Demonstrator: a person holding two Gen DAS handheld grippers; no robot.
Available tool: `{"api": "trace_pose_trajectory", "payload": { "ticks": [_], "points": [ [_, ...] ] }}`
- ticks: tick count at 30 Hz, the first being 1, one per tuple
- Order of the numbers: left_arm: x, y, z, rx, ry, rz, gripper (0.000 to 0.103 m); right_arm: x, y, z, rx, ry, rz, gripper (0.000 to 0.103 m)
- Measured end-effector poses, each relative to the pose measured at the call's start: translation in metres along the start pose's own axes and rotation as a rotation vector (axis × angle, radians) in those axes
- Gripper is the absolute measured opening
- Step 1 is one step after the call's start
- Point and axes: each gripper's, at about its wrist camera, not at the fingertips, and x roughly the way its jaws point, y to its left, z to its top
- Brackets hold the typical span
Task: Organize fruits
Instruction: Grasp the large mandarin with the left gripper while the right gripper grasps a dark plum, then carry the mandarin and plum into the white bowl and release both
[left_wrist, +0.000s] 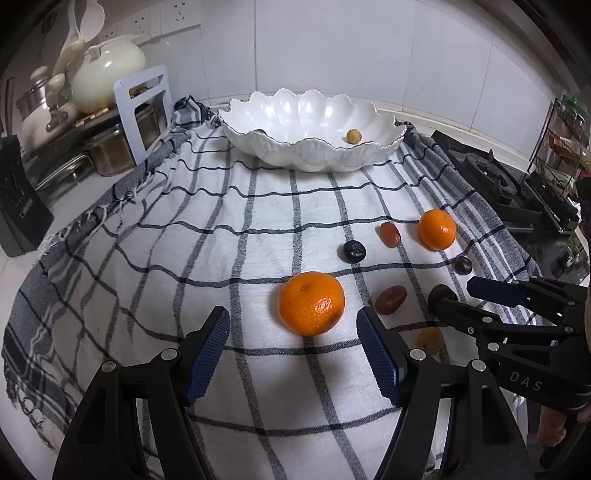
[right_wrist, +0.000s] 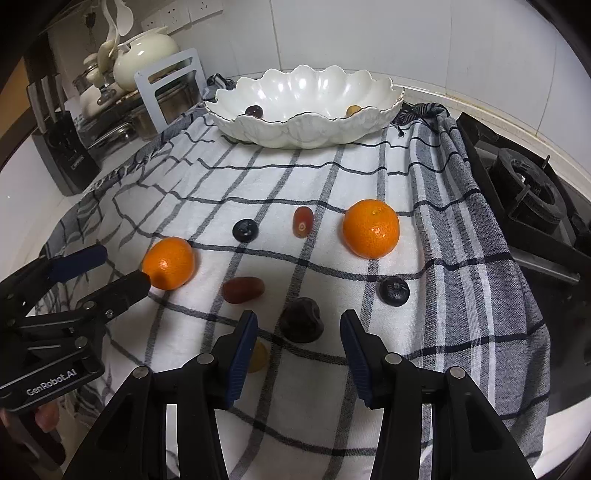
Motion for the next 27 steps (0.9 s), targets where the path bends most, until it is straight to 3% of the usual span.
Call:
{"api": "trace_pose_trajectory", "payload": {
  "ticks": [7, 15, 21, 27],
  "points": [
    [0.016, -0.004, 0.004, 0.005, 0.018, 0.003, 0.071, 0.009, -0.002, 0.002, -0.006, 0.013, 0.008, 0.047],
    [0.030, -0.006, 0.006, 0.016, 0.039, 0.014, 0.070, 0.018, -0.004, 0.003, -0.024, 0.035, 0.007, 0.037],
    [0.034, -0.010, 0.006, 0.036, 0.041, 0.010, 0.056, 0.023, -0.002, 0.003, -0.028, 0.050, 0.032, 0.029],
    [0.036, -0.012, 0.006, 0.037, 0.042, -0.013, 0.046, 0.023, -0.001, 0.003, -0.040, 0.053, 0.039, 0.028]
  ]
}}
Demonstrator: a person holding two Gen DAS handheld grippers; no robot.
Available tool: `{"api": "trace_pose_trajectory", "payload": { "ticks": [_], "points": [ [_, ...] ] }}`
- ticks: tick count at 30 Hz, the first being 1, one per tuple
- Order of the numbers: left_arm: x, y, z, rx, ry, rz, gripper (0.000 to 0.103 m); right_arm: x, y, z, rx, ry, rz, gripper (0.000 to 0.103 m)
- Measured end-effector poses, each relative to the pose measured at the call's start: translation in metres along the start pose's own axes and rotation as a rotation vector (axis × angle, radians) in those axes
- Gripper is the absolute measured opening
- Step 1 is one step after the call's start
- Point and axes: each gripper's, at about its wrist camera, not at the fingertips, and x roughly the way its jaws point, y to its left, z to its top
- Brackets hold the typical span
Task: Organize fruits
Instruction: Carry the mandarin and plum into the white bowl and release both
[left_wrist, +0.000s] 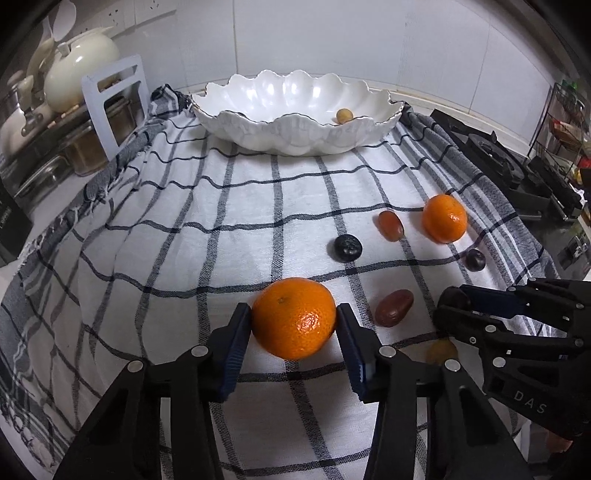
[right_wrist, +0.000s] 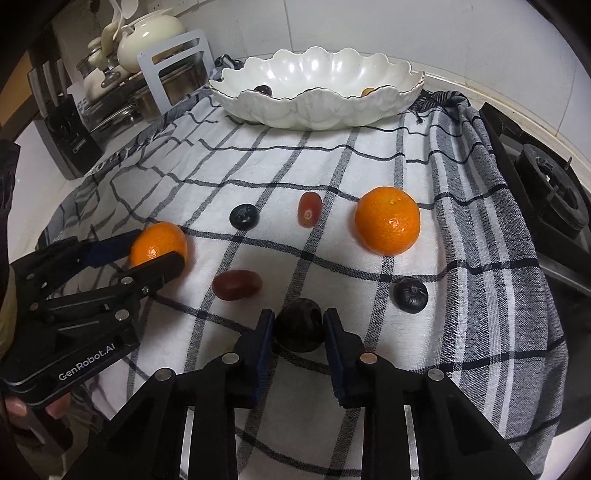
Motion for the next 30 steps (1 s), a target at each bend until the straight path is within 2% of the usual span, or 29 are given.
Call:
{"api": "trace_pose_trajectory", "payload": {
  "ticks": [13, 30],
  "points": [
    [-0.019, -0.004, -0.001, -0.012, -0.029, 0.011, 0.045, -0.014, -0.003, 0.001, 0.001, -0.033, 0.010, 0.028],
    [-0.071, -0.011, 0.022, -0.029, -0.173, 0.026, 0.045, -0.062, -0.004, 0.019, -0.008, -0.178, 0.024, 0.028]
  ]
}}
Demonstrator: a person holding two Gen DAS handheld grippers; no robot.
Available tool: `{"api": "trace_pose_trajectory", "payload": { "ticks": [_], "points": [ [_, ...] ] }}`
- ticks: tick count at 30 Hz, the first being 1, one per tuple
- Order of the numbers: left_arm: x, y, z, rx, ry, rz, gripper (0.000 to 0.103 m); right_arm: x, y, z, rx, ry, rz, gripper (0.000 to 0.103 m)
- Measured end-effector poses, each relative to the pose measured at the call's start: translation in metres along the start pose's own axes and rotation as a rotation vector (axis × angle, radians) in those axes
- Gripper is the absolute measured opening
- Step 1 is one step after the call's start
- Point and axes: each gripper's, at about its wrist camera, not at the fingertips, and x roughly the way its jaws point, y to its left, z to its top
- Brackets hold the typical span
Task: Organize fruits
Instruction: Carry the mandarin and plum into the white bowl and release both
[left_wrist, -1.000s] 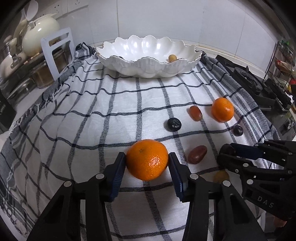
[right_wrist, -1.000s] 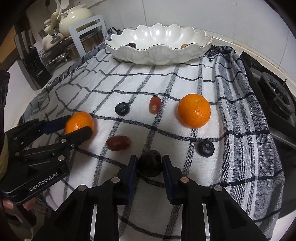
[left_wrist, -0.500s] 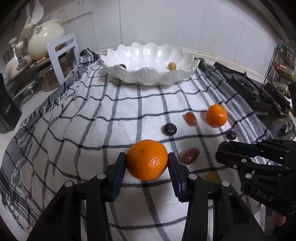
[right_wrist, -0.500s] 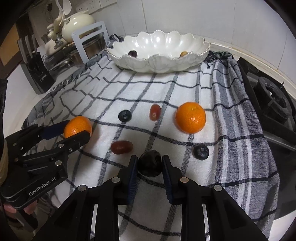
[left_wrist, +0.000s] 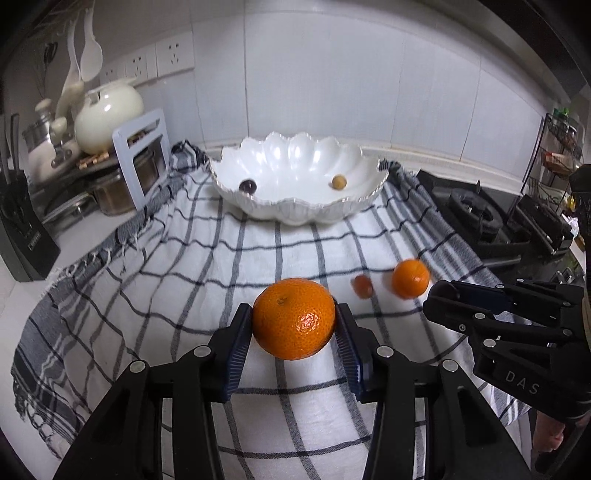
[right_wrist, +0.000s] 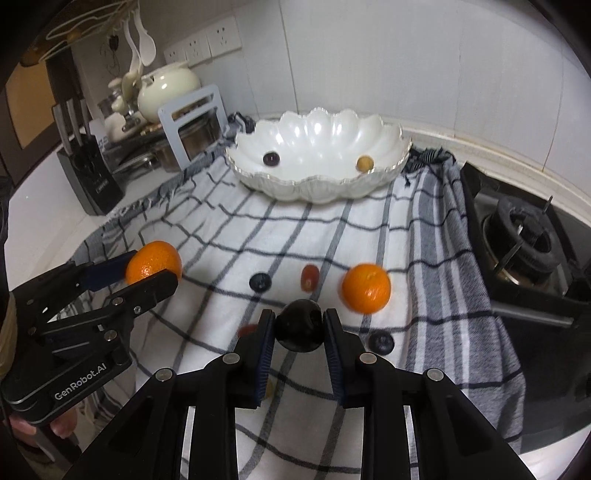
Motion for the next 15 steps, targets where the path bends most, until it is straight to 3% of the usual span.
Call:
{"api": "trace_pose_trajectory", "payload": {
  "ticks": [15],
  "points": [
    [-0.020, -0.005, 0.039, -0.003, -0.133, 0.025, 0.045, -0.027, -0.007, 0.043, 0.007, -0.149, -0.008, 0.028]
  ]
}}
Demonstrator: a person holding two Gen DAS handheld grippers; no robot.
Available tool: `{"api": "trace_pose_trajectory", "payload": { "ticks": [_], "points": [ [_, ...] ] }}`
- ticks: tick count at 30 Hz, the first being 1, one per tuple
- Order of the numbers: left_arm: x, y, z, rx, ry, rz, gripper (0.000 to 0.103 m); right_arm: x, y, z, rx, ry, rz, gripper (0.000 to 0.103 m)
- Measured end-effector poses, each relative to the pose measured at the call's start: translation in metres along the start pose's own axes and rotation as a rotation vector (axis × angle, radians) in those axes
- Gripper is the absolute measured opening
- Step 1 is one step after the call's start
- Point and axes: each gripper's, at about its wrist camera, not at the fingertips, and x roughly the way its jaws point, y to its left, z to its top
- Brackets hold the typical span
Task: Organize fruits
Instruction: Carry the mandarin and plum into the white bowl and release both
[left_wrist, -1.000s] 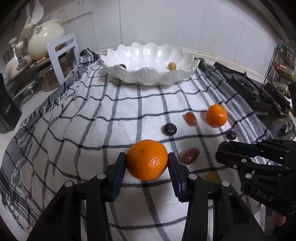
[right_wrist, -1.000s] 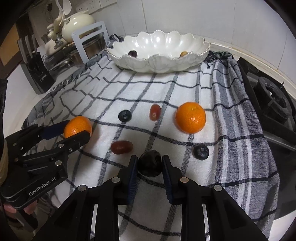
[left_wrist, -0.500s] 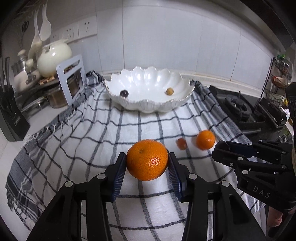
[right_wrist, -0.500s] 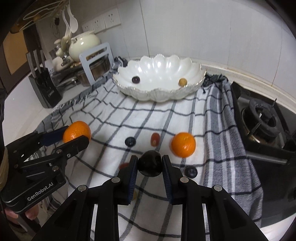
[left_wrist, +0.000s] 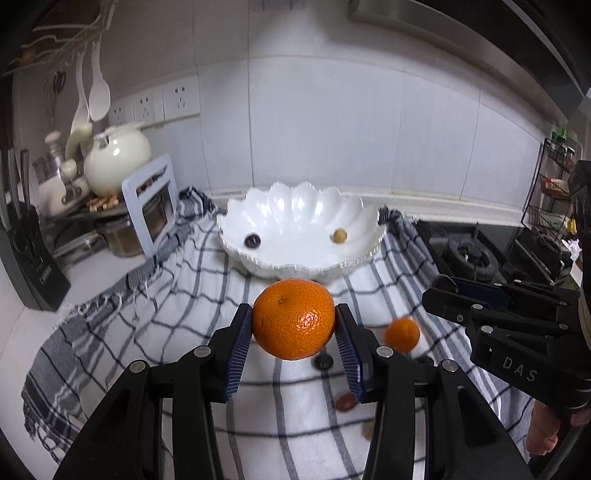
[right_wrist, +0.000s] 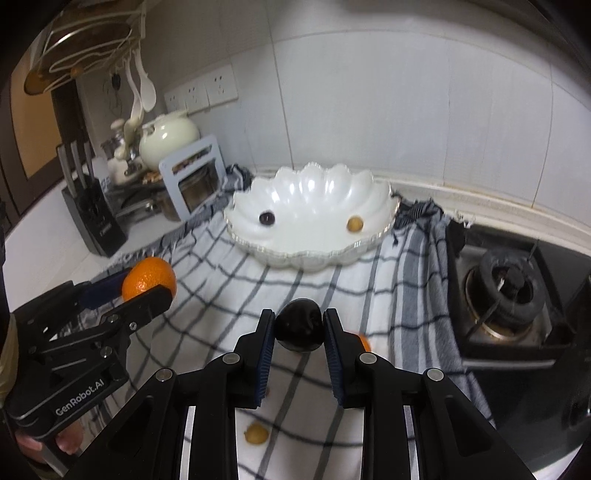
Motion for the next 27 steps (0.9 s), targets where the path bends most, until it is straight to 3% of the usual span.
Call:
{"api": "trace_pose_trajectory", "payload": {
  "ticks": [15, 27],
  "points": [
    [0.013, -0.001, 0.054, 0.021, -0.100, 0.056, 0.045, 0.008, -0.011, 0.057, -0.011, -0.103, 0.001, 0.028],
    [0.063, 0.006, 0.084, -0.016, -0.063, 0.080, 0.045, 0.054, -0.028, 0.094, -0.023, -0.071, -0.014, 0.028]
  ]
}}
